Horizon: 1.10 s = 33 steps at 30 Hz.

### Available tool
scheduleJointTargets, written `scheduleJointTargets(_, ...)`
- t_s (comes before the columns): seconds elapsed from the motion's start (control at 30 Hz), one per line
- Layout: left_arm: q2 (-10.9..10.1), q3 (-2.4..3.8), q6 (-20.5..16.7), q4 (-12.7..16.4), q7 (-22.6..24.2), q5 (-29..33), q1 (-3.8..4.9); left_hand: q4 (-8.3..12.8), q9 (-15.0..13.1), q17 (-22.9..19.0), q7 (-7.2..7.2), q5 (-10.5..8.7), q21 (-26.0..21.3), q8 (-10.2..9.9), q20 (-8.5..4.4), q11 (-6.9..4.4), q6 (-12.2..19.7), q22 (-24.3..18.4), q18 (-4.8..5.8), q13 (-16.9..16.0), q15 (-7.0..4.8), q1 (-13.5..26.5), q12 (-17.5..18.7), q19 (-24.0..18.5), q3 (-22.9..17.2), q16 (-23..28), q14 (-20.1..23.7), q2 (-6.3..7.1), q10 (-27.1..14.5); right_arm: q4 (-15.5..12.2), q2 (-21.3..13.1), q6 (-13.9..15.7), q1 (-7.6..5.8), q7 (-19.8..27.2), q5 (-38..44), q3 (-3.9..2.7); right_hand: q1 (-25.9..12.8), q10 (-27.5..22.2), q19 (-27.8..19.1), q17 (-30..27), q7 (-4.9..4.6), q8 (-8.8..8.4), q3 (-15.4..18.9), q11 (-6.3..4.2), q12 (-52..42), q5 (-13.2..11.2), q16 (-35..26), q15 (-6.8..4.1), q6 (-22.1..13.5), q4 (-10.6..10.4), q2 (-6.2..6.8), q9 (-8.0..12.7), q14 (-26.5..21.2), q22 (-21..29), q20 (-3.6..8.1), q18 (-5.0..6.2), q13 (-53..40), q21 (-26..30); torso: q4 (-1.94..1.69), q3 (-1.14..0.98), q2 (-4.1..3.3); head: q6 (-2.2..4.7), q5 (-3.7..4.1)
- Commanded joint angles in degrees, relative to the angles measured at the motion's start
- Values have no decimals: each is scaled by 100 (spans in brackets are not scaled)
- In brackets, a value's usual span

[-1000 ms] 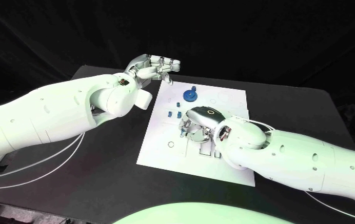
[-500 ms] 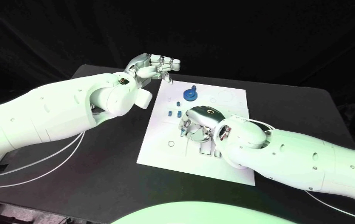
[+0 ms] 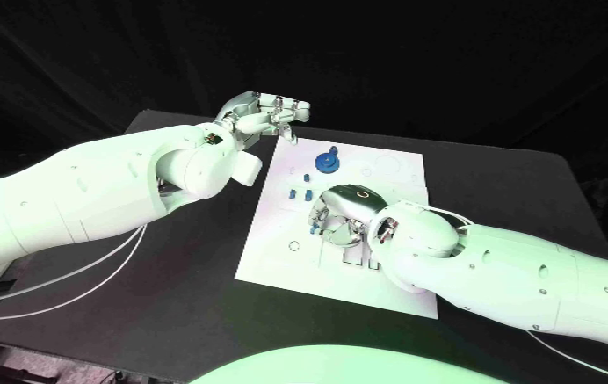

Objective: Assemble the parts on the task board

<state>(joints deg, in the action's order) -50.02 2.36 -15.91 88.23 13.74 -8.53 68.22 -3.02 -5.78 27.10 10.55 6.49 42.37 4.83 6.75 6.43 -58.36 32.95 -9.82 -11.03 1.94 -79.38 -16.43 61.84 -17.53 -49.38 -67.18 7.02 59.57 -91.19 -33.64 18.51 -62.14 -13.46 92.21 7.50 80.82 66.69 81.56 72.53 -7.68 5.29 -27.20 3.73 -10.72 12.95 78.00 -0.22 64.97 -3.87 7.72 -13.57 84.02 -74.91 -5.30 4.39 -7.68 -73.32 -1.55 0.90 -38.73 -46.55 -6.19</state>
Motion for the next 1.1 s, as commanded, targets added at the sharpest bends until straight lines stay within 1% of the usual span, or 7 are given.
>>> scheduleJointTargets(0.03,8,4,107,5,5,-29,2,17,8,-6,-4,0,-20,9,16,9,32,-7,-70,1,-2,-47,-29,36,32,28,29,7,-43,-8,-3,-79,7,-31,50,3,-51,40,23,-3,14,19,22,15,26,26,24,-44,38,26,-10,-4,278,-622,-7,-66,3,17,0,0,1,5,-4)
scheduleJointTargets(0.37,6,3,116,8,-15,-33,2,18,9,-7,-3,0,-22,9,16,10,35,-8,-70,2,-1,-49,-29,36,34,28,31,7,-50,-8,-1,-123,7,-52,52,3,-54,47,29,5,14,19,25,14,30,30,30,-45,42,33,-13,-6,279,-631,-6,-69,4,4,3,4,-3,0,-7)
scheduleJointTargets(0.67,5,3,116,18,-24,-43,2,18,9,-8,-1,0,-25,10,17,12,37,-9,-70,3,1,-49,-29,35,36,28,34,7,-59,61,76,-378,8,-142,66,11,-84,49,18,-10,11,10,47,19,45,26,22,-43,36,37,-3,-8,275,-624,-6,-65,9,25,-7,5,-3,-3,9)
scheduleJointTargets(0.83,4,3,116,21,-26,-44,3,18,9,-8,-1,0,-25,10,17,12,37,-9,-70,3,1,-49,-29,35,36,28,34,7,-59,102,109,-352,12,-180,100,21,-108,43,11,-19,8,1,61,23,59,23,17,-41,24,35,3,-6,273,-619,-7,-63,14,39,-4,2,-1,-8,7)
scheduleJointTargets(0.93,3,3,113,22,-22,-44,3,18,9,-8,-1,0,-25,10,17,12,37,-9,-70,3,1,-49,-29,35,36,28,34,7,-59,111,117,-278,14,-181,111,25,-158,16,5,-21,-4,-28,92,35,94,19,18,-31,-13,33,30,1,271,-617,-12,-61,27,52,-3,6,2,-16,12)
scheduleJointTargets(1.1,3,3,107,19,-21,-45,3,18,9,-8,-1,0,-25,10,17,12,37,-9,-70,3,1,-49,-29,35,36,28,34,7,-59,108,117,-163,17,-165,114,27,-269,-145,-4,-24,-55,-107,156,96,221,62,24,15,-126,13,98,31,270,-616,-42,-61,79,75,-1,5,0,-21,10)
